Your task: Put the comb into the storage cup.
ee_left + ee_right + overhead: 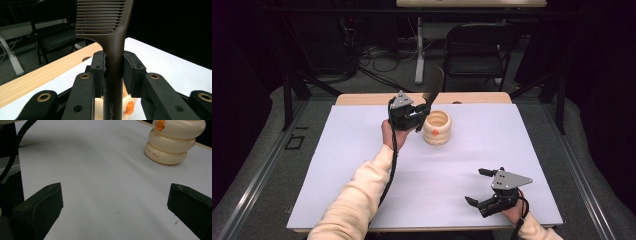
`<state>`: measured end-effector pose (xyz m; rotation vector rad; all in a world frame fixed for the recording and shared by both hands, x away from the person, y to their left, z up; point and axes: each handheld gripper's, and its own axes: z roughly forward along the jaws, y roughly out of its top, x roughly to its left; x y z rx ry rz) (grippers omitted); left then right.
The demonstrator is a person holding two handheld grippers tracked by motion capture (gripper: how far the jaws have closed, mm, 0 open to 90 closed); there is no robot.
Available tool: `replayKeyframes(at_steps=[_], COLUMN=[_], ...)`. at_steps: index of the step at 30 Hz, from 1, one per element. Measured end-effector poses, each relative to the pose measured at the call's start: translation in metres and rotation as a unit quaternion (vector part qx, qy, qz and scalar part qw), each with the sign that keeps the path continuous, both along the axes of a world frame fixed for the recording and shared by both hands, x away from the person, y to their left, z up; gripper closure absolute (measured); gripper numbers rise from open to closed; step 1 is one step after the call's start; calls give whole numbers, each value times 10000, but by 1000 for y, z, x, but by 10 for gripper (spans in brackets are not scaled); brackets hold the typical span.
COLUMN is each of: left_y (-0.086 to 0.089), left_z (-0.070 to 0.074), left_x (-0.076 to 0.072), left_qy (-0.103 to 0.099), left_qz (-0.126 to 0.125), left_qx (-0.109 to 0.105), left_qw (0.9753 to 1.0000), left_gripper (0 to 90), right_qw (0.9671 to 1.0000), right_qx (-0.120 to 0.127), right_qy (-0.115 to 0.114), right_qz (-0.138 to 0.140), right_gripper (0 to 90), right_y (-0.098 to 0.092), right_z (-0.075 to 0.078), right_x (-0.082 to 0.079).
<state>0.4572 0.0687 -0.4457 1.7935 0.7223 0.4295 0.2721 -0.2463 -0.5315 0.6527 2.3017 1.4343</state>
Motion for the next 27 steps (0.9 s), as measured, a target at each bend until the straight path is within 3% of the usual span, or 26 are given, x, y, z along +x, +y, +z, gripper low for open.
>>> replayKeyframes(at_steps=[13,20,27], left_y=[-7,-9,-12], left_z=[6,9,15], left_x=[6,10,14], left_qy=[-86,-93,-137], left_qz=[34,89,104], left_qx=[19,-120,-126], left_qw=[10000,9998,9998], left_gripper=[720,721,720], right_qw=[10000,10000,10000], right_qx=[16,14,20], right_qy=[5,-3,-4], right_qz=[-7,-5,-2], right_gripper=[0,0,0], right_y=[0,0,0], right_z=[0,0,0], right_x=[0,0,0])
